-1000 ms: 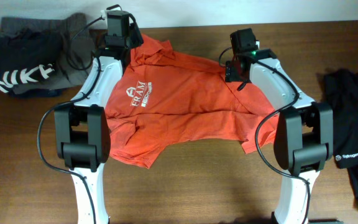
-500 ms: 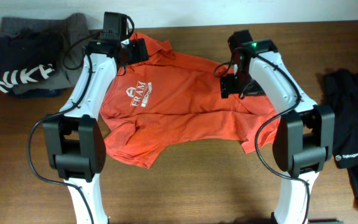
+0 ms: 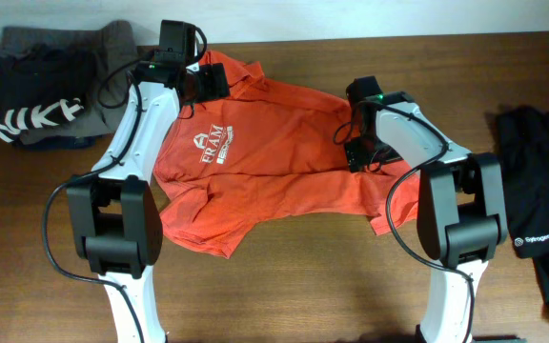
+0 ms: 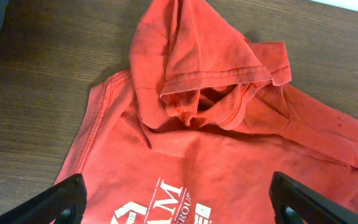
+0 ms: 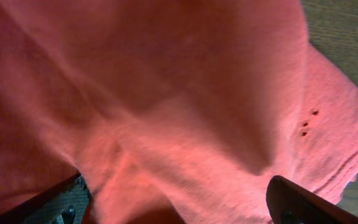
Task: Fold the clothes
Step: 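Hold the shirt's top edge with both grippers and smooth it flat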
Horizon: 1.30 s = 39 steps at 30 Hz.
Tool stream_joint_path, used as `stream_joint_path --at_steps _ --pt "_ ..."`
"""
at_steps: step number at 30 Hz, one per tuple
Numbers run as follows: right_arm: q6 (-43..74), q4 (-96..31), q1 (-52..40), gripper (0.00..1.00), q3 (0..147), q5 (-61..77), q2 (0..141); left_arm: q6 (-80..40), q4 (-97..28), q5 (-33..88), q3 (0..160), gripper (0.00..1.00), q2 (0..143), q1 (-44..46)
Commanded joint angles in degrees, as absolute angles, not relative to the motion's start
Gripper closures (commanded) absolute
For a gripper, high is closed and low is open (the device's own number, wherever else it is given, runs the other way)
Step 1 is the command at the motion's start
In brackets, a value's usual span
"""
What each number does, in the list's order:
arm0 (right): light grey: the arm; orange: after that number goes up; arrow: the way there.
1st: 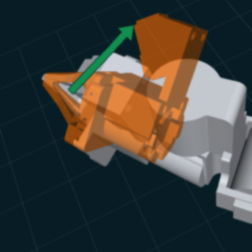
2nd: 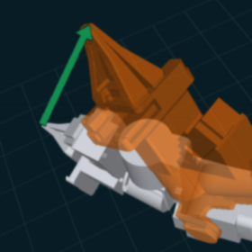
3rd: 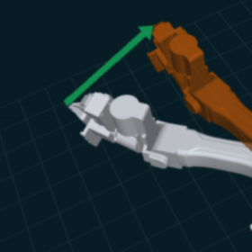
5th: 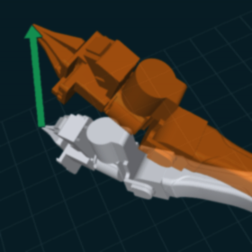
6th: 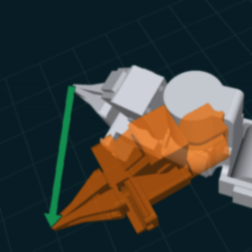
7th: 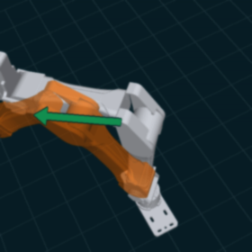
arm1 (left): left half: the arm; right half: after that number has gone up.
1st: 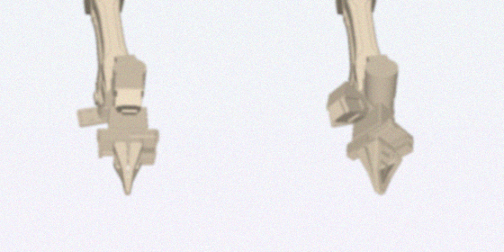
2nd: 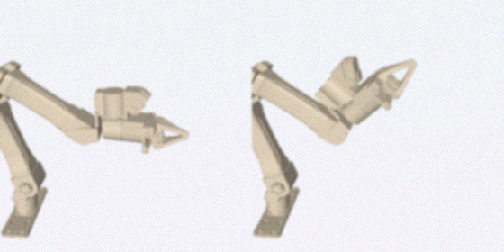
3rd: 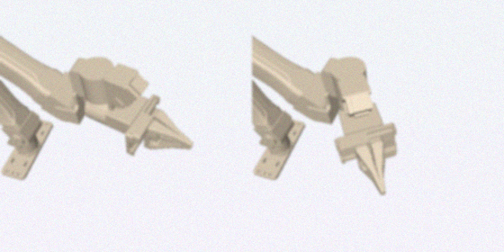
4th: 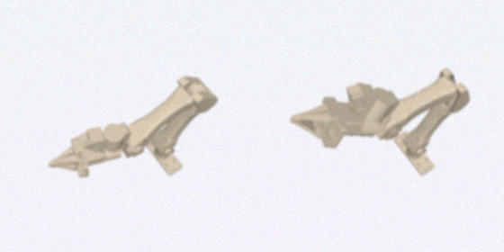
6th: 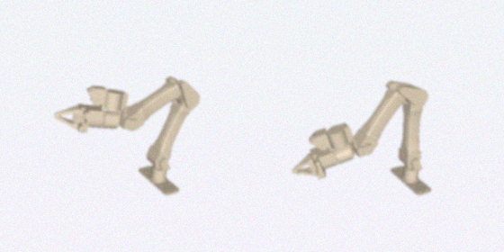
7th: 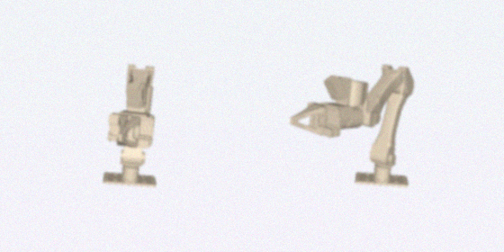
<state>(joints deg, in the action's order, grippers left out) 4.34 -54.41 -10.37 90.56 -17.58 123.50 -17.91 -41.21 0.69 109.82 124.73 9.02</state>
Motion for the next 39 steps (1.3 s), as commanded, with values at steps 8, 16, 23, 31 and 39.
stream_joint_path --at_steps 8,16,23,31,39 --pt "4.89 -51.55 -2.59 0.09 89.34 -20.01 124.14 -17.08 -40.97 1.30 110.30 0.05 125.14 8.88" --pt "5.56 -50.50 -2.24 0.13 89.65 -16.93 124.11 -17.06 -40.62 2.11 110.30 0.02 125.16 8.95" --pt "12.53 -60.27 -2.22 0.14 100.38 -13.47 121.73 -17.04 -41.10 5.82 110.30 0.22 125.71 10.04" --pt "10.94 -66.11 -2.17 0.07 101.91 -13.52 122.30 -17.08 -45.34 7.97 110.30 0.21 127.96 13.54" --pt "8.73 -59.83 -2.15 0.07 96.23 -13.52 122.30 -17.52 -46.74 11.22 110.24 0.21 132.22 15.57"
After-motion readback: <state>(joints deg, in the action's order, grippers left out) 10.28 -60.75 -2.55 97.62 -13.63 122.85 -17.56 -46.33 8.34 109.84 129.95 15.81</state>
